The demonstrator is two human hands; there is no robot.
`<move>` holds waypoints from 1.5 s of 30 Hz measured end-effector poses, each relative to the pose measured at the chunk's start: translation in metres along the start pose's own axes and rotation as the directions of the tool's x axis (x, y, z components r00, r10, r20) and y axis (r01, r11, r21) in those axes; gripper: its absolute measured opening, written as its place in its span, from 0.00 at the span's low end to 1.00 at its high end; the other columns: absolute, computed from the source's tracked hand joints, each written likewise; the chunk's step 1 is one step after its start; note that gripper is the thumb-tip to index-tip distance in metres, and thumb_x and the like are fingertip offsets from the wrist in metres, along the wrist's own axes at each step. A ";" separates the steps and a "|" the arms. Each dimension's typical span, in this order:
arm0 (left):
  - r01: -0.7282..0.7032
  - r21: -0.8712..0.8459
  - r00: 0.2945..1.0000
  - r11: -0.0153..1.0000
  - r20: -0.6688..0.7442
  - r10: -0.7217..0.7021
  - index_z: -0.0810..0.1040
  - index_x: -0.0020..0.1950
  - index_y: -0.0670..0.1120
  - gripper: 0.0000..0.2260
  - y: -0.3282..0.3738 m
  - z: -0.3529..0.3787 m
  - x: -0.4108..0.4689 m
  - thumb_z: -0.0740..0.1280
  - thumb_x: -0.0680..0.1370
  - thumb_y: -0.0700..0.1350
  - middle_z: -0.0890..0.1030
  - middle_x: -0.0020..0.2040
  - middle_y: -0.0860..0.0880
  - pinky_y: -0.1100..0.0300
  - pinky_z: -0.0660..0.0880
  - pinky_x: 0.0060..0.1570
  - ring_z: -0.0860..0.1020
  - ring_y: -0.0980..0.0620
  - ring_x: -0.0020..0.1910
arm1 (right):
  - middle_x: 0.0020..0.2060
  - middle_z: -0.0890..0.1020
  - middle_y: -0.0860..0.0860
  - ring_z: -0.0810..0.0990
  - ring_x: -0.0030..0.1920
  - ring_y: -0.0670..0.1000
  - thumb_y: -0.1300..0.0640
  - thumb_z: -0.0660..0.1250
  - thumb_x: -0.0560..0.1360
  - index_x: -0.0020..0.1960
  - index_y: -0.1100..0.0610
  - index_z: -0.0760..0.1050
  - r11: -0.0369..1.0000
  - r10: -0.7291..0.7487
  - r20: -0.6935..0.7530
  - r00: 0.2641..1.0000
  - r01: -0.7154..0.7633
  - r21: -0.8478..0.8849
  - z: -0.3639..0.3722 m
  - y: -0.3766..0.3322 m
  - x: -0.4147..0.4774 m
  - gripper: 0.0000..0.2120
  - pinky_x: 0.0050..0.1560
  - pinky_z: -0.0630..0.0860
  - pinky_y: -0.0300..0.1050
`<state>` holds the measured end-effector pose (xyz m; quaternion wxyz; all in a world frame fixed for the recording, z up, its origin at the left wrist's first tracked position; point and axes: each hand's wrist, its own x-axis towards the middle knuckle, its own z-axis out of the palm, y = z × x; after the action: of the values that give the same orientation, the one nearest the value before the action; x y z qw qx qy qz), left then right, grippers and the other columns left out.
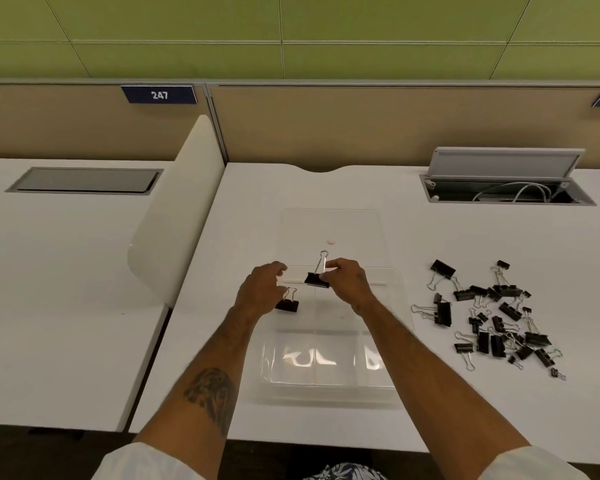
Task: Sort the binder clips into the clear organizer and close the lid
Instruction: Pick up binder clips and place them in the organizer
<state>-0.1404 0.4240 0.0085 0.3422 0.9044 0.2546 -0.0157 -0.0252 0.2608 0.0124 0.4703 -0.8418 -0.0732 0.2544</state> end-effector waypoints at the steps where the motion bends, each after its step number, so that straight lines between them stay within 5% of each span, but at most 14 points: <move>1: -0.014 0.000 1.000 1.000 -0.023 0.014 0.73 0.66 0.50 0.21 -0.002 -0.002 0.000 0.69 0.74 0.40 0.77 0.62 0.50 0.50 0.74 0.60 0.76 0.50 0.58 | 0.53 0.81 0.53 0.80 0.50 0.51 0.56 0.72 0.71 0.59 0.55 0.79 1.000 -0.009 0.008 1.000 0.009 -0.027 0.003 -0.002 0.000 0.17 0.46 0.73 0.40; 9: -0.036 0.132 0.977 0.991 -0.202 0.062 0.66 0.73 0.46 0.20 -0.001 -0.017 -0.002 0.60 0.80 0.41 0.69 0.71 0.47 0.50 0.68 0.66 0.67 0.47 0.70 | 0.54 0.82 0.55 0.81 0.51 0.51 0.57 0.72 0.71 0.60 0.52 0.76 0.993 -0.047 0.074 0.996 0.055 -0.107 0.023 -0.011 -0.002 0.18 0.49 0.78 0.44; 20: -0.071 0.247 0.981 0.966 -0.158 0.113 0.54 0.79 0.45 0.28 -0.004 -0.011 -0.008 0.56 0.82 0.53 0.56 0.79 0.44 0.48 0.58 0.73 0.54 0.46 0.77 | 0.66 0.74 0.54 0.72 0.66 0.54 0.48 0.61 0.80 0.68 0.53 0.71 0.818 -0.243 0.091 0.966 0.254 -0.516 0.017 0.000 -0.019 0.19 0.64 0.68 0.46; 24: -0.092 0.437 0.988 0.895 -0.072 0.137 0.40 0.79 0.50 0.35 -0.007 -0.003 -0.006 0.49 0.79 0.65 0.41 0.80 0.45 0.43 0.44 0.74 0.40 0.44 0.78 | 0.77 0.58 0.57 0.56 0.77 0.57 0.38 0.53 0.80 0.76 0.53 0.60 0.646 -0.316 0.120 0.941 0.306 -0.699 0.007 0.014 -0.025 0.30 0.74 0.57 0.55; 29: -0.134 0.509 0.978 0.850 -0.068 0.196 0.37 0.78 0.52 0.37 0.000 0.010 -0.005 0.42 0.76 0.70 0.39 0.79 0.45 0.40 0.41 0.73 0.38 0.43 0.78 | 0.78 0.39 0.57 0.37 0.78 0.58 0.29 0.38 0.73 0.79 0.48 0.46 0.532 -0.334 0.105 0.937 0.279 -0.799 -0.014 0.039 -0.025 0.40 0.74 0.41 0.63; 38: -0.238 0.473 0.960 0.848 -0.015 0.278 0.38 0.78 0.53 0.36 0.073 0.057 0.014 0.47 0.78 0.68 0.41 0.80 0.45 0.42 0.43 0.74 0.39 0.45 0.78 | 0.78 0.42 0.59 0.40 0.78 0.59 0.28 0.25 0.68 0.79 0.49 0.47 0.547 -0.309 -0.023 0.951 0.158 -0.822 -0.098 0.085 -0.019 0.47 0.74 0.44 0.64; 45: -0.386 0.472 0.916 0.793 0.094 0.390 0.42 0.79 0.51 0.37 0.156 0.129 0.020 0.42 0.76 0.69 0.44 0.80 0.45 0.44 0.46 0.75 0.41 0.46 0.78 | 0.78 0.47 0.60 0.44 0.78 0.60 0.35 0.39 0.78 0.79 0.51 0.51 0.532 -0.226 -0.060 0.972 0.071 -0.843 -0.183 0.129 0.003 0.34 0.74 0.49 0.65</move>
<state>-0.0306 0.2527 0.0008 0.1015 0.9934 0.0532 -0.0043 0.0535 0.0532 -0.0172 0.0368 -0.9720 -0.2183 0.0785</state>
